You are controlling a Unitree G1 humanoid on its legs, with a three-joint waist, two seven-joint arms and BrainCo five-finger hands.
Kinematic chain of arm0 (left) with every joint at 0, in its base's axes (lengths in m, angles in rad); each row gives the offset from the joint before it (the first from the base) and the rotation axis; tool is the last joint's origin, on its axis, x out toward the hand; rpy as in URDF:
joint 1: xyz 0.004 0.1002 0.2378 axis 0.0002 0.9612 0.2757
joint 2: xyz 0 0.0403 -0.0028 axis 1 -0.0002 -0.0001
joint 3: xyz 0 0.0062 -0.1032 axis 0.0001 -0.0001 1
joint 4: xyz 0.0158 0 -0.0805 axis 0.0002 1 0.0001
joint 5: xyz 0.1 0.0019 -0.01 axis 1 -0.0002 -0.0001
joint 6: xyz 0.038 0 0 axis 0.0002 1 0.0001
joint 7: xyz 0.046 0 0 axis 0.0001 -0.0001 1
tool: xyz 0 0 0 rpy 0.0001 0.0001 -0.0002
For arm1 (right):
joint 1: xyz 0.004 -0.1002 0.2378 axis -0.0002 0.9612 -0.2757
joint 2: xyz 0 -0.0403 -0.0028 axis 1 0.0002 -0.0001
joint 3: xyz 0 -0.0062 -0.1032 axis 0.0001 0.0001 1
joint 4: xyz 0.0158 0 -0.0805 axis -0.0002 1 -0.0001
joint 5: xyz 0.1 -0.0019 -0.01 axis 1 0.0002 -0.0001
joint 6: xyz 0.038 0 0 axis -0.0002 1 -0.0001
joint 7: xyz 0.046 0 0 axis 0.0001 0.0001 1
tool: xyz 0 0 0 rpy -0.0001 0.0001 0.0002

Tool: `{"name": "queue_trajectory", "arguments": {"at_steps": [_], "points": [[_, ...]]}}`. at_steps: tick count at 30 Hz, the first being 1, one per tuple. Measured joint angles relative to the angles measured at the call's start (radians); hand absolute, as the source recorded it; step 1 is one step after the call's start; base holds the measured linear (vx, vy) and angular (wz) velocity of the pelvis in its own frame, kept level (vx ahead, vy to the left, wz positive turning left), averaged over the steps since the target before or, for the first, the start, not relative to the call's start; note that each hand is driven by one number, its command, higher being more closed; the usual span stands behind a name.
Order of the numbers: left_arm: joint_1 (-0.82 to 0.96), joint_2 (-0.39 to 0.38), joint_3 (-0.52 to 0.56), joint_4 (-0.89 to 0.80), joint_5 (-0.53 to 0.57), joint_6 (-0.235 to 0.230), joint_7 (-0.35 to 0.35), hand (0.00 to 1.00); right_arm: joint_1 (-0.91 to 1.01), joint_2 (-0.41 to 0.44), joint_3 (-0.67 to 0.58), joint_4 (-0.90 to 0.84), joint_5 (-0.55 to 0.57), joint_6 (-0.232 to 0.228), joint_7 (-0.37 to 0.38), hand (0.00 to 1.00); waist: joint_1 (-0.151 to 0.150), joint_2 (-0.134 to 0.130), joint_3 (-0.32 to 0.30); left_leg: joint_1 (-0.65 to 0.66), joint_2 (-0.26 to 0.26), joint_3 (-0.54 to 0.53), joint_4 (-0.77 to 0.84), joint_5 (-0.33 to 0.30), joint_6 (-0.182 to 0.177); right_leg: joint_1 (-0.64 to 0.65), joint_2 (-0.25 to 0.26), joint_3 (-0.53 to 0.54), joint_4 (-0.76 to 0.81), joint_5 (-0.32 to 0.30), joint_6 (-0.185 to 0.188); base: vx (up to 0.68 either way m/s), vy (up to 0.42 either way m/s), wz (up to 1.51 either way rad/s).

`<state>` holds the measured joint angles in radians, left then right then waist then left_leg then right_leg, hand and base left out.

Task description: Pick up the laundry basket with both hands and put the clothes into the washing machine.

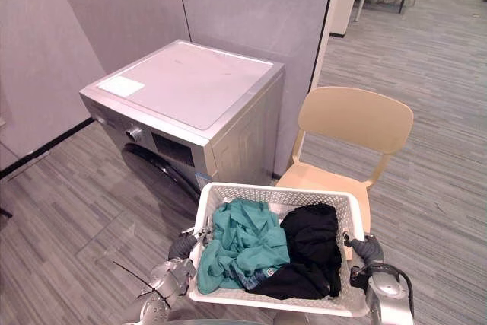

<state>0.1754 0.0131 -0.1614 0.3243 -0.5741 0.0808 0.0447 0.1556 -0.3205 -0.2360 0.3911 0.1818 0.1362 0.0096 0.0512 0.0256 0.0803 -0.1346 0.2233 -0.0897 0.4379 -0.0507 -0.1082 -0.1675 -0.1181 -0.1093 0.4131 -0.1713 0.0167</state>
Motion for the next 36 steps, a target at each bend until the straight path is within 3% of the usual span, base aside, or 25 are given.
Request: {"name": "queue_trajectory", "arguments": {"at_steps": [1, 2, 4, 7, 10, 12, 14, 16, 17, 18, 19, 20, 23, 24, 25, 26, 28, 32, 35, 36], "points": [[0.001, 0.005, -0.002, 0.001, 0.001, 0.001, -0.001, 1.00, 0.000, 0.001, 0.000, 0.009, 0.000, 0.000, 0.000, 1.00, 0.005, 0.003, 0.001, 0.006, -0.032, -0.012, 0.031, -0.034, -0.010, 0.011, 0.002, 0.001, -0.018, 0.013, -0.003, -0.11, -0.073, -0.29], [0.000, 0.022, -0.007, 0.000, 0.005, 0.001, -0.003, 1.00, 0.003, 0.016, 0.000, 0.023, 0.006, 0.000, -0.005, 1.00, -0.002, 0.011, 0.000, 0.041, -0.101, -0.013, 0.038, -0.095, -0.013, 0.031, 0.006, 0.006, -0.070, 0.044, -0.005, -0.04, -0.025, -0.10], [-0.007, 0.040, -0.007, 0.000, 0.006, 0.001, -0.007, 1.00, 0.003, 0.030, 0.000, 0.023, 0.009, -0.001, -0.005, 1.00, -0.009, 0.025, -0.003, 0.072, -0.133, 0.020, -0.016, -0.130, 0.005, 0.027, 0.020, 0.016, -0.099, 0.058, 0.008, -0.06, -0.002, -0.13], [-0.012, 0.048, -0.001, 0.001, 0.006, 0.001, -0.008, 1.00, -0.018, 0.040, 0.001, 0.045, 0.009, -0.001, -0.006, 1.00, -0.002, 0.052, 0.001, 0.142, -0.137, 0.014, -0.192, -0.178, 0.014, 0.004, 0.053, 0.082, -0.140, 0.119, 0.035, -0.09, 0.046, -0.45], [-0.019, 0.065, -0.001, 0.000, 0.008, 0.002, -0.009, 1.00, -0.022, 0.051, 0.005, 0.058, 0.013, -0.002, -0.006, 1.00, -0.011, 0.054, 0.001, 0.136, -0.158, 0.051, -0.231, -0.164, 0.039, 0.032, 0.049, 0.142, -0.294, 0.225, 0.056, -0.08, 0.119, -0.64], [-0.044, 0.074, -0.004, 0.000, 0.018, 0.005, -0.008, 1.00, -0.018, 0.062, 0.002, 0.054, 0.027, -0.003, -0.008, 1.00, -0.019, 0.042, 0.006, 0.133, -0.181, 0.076, -0.228, -0.161, 0.055, 0.018, 0.037, 0.165, -0.308, 0.233, 0.063, -0.02, 0.144, -0.43], [-0.077, 0.100, -0.005, -0.004, 0.019, 0.012, -0.008, 1.00, -0.005, 0.090, -0.003, 0.020, 0.037, -0.004, -0.022, 1.00, -0.041, 0.008, 0.028, 0.156, -0.209, 0.103, -0.228, -0.164, 0.075, -0.041, 0.000, 0.176, -0.162, 0.198, 0.094, -0.01, 0.081, -0.24], [-0.090, 0.112, -0.005, -0.014, 0.019, 0.015, -0.008, 1.00, -0.003, 0.105, -0.002, 0.009, 0.041, -0.006, -0.026, 1.00, -0.040, -0.025, 0.049, 0.183, -0.216, 0.127, -0.228, -0.171, 0.088, -0.082, -0.011, 0.161, -0.054, 0.184, 0.100, -0.05, 0.001, -0.32], [-0.090, 0.122, -0.005, -0.018, 0.019, 0.016, -0.008, 1.00, -0.002, 0.114, -0.002, 0.007, 0.042, -0.005, -0.026, 1.00, -0.038, -0.028, 0.051, 0.197, -0.203, 0.136, -0.225, -0.175, 0.096, -0.093, -0.022, 0.140, -0.006, 0.171, 0.080, 0.07, -0.037, -0.20], [-0.090, 0.126, -0.007, -0.025, 0.019, 0.019, -0.008, 1.00, 0.010, 0.118, 0.001, -0.011, 0.042, -0.004, -0.027, 1.00, -0.045, -0.031, 0.052, 0.218, -0.192, 0.136, -0.226, -0.175, 0.096, -0.140, -0.042, 0.115, 0.147, 0.121, 0.031, 0.12, -0.052, 0.02], [-0.089, 0.126, -0.009, -0.034, 0.019, 0.019, -0.007, 1.00, 0.010, 0.117, -0.001, -0.023, 0.042, -0.004, -0.027, 1.00, -0.044, -0.039, 0.047, 0.221, -0.184, 0.136, -0.224, -0.174, 0.092, -0.151, -0.052, 0.113, 0.192, 0.114, 0.023, 0.18, -0.098, 0.15], [-0.090, 0.127, -0.016, -0.052, 0.017, 0.017, -0.003, 1.00, 0.010, 0.112, -0.004, -0.036, 0.042, -0.004, -0.027, 1.00, -0.043, -0.026, 0.049, 0.219, -0.169, 0.131, -0.217, -0.176, 0.076, -0.161, -0.071, 0.117, 0.225, 0.109, 0.014, 0.12, -0.093, 0.07], [-0.106, 0.130, -0.029, -0.063, 0.015, 0.007, -0.001, 1.00, 0.008, 0.113, -0.013, -0.076, 0.042, -0.004, -0.027, 1.00, -0.034, -0.041, 0.035, 0.218, -0.127, 0.113, -0.207, -0.191, 0.024, -0.130, -0.128, 0.171, 0.102, 0.127, -0.005, 0.21, -0.245, 0.11], [-0.110, 0.131, -0.030, -0.062, 0.015, 0.005, -0.001, 1.00, 0.008, 0.114, -0.016, -0.081, 0.042, -0.004, -0.027, 1.00, -0.034, -0.042, 0.034, 0.218, -0.118, 0.111, -0.202, -0.198, 0.011, -0.115, -0.134, 0.188, 0.056, 0.141, 0.004, 0.23, -0.418, 0.12], [-0.123, 0.129, -0.033, -0.052, 0.015, 0.001, 0.001, 1.00, 0.007, 0.113, -0.029, -0.082, 0.042, -0.004, -0.027, 1.00, -0.037, -0.029, 0.031, 0.212, -0.093, 0.090, -0.193, -0.203, -0.014, -0.073, -0.103, 0.214, 0.011, 0.107, 0.080, 0.20, -0.445, -0.08], [-0.128, 0.121, -0.037, -0.050, 0.015, 0.000, -0.001, 1.00, 0.003, 0.098, -0.041, -0.082, 0.042, -0.001, -0.027, 1.00, -0.034, -0.003, 0.022, 0.209, -0.058, 0.080, -0.210, -0.189, -0.036, -0.074, -0.061, 0.215, -0.009, 0.099, 0.093, 0.14, -0.358, -0.14], [-0.148, 0.104, -0.048, -0.031, 0.015, -0.002, -0.003, 1.00, 0.003, 0.076, -0.053, -0.082, 0.043, -0.001, -0.027, 1.00, -0.042, 0.018, 0.009, 0.219, -0.028, 0.063, -0.240, -0.162, -0.062, -0.074, -0.036, 0.192, -0.008, 0.063, 0.130, 0.10, -0.305, -0.08], [-0.174, 0.077, -0.055, 0.004, 0.015, -0.002, -0.005, 1.00, 0.004, 0.063, -0.078, -0.080, 0.042, 0.001, -0.020, 1.00, -0.065, 0.008, 0.000, 0.211, 0.012, 0.017, -0.250, -0.089, -0.105, -0.096, -0.001, 0.134, 0.080, -0.020, 0.094, 0.04, -0.277, 0.26], [-0.174, 0.080, -0.053, 0.017, 0.014, -0.004, 0.000, 1.00, -0.017, 0.055, -0.066, -0.048, 0.043, 0.002, -0.016, 1.00, -0.063, 0.002, 0.003, 0.122, 0.039, -0.020, -0.120, -0.049, -0.086, -0.077, 0.016, 0.085, 0.061, -0.019, 0.070, 0.03, -0.226, 0.33], [-0.173, 0.077, -0.053, 0.046, 0.013, -0.004, 0.000, 1.00, -0.018, 0.047, -0.056, -0.025, 0.043, 0.003, -0.015, 1.00, -0.062, -0.009, 0.010, 0.085, 0.039, -0.003, -0.021, -0.005, -0.024, -0.034, 0.018, 0.070, 0.043, -0.010, 0.049, 0.05, -0.196, 0.43]]}}
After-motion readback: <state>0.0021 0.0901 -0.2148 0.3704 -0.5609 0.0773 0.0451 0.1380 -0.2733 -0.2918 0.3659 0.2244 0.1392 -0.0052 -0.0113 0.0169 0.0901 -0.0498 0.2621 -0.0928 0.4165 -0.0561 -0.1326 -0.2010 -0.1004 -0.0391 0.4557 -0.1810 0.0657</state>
